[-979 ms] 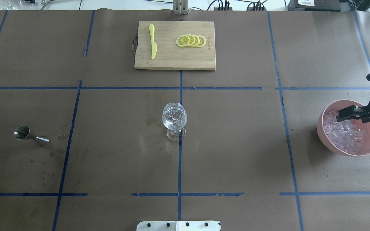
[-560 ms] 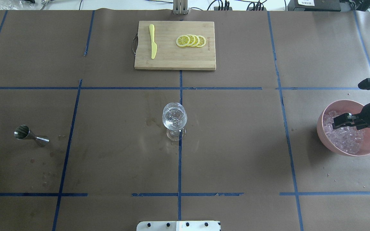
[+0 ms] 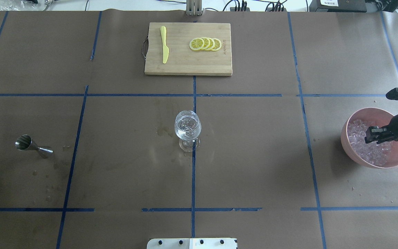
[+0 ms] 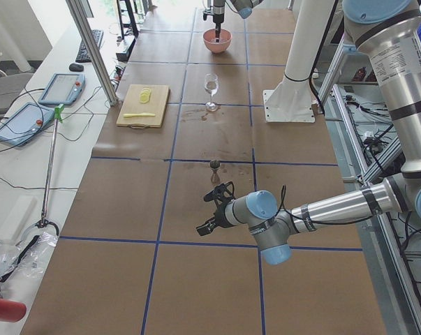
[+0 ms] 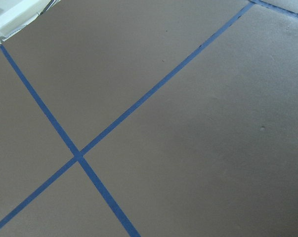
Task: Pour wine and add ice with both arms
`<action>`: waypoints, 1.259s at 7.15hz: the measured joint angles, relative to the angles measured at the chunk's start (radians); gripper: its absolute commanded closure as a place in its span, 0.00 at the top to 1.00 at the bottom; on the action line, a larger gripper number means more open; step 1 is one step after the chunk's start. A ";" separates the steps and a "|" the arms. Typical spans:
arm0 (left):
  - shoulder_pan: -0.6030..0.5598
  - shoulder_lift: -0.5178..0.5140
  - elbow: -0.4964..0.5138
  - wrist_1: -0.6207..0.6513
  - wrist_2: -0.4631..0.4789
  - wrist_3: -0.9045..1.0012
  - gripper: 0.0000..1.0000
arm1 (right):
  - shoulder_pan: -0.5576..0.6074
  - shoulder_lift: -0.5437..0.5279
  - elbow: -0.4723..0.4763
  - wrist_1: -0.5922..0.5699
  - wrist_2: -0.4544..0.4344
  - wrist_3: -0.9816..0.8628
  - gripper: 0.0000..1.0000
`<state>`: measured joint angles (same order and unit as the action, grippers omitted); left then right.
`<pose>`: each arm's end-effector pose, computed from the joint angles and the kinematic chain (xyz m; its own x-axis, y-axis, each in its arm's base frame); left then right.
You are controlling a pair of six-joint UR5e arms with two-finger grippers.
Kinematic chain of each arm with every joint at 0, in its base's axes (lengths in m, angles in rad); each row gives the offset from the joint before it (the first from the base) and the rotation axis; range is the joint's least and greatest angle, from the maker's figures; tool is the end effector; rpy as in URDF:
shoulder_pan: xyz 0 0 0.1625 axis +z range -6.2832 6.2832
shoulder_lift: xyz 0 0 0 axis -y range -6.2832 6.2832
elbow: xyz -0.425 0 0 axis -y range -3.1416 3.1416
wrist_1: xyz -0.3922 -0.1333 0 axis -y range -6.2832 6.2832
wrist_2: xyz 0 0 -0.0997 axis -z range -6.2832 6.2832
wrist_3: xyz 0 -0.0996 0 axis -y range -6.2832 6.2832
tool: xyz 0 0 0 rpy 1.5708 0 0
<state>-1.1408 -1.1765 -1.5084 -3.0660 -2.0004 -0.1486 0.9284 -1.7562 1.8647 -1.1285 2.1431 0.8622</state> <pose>0.0488 -0.3267 0.6879 0.7006 0.6291 -0.3366 -0.1090 0.5606 0.8209 -0.2003 -0.4001 0.5569 0.7151 0.0426 0.6977 -0.0499 0.9987 -0.0098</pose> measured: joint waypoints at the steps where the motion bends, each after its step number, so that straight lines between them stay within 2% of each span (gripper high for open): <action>1: 0.000 0.000 -0.001 0.001 0.000 0.000 1.00 | 0.001 -0.001 0.002 0.000 0.002 0.000 0.00; 3: 0.000 0.001 -0.001 0.001 -0.001 0.000 1.00 | 0.012 0.010 0.063 -0.033 0.016 -0.001 0.00; 4: -0.001 0.001 -0.001 -0.001 -0.001 0.000 1.00 | 0.027 0.048 0.140 -0.126 0.029 0.000 0.00; 6: -0.002 0.001 -0.001 -0.003 -0.001 0.000 1.00 | 0.026 0.271 0.239 -0.396 0.041 0.085 0.00; 8: -0.002 0.001 0.001 -0.003 -0.001 0.000 1.00 | -0.082 0.516 0.246 -0.506 0.017 0.356 0.00; 9: -0.002 0.000 0.002 -0.003 -0.002 0.001 1.00 | -0.173 0.622 0.227 -0.517 -0.045 0.513 0.00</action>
<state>-1.1428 -1.1769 -1.5065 -3.0686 -2.0019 -0.1480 0.7552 -1.1338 2.0915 -1.6458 2.0982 1.3753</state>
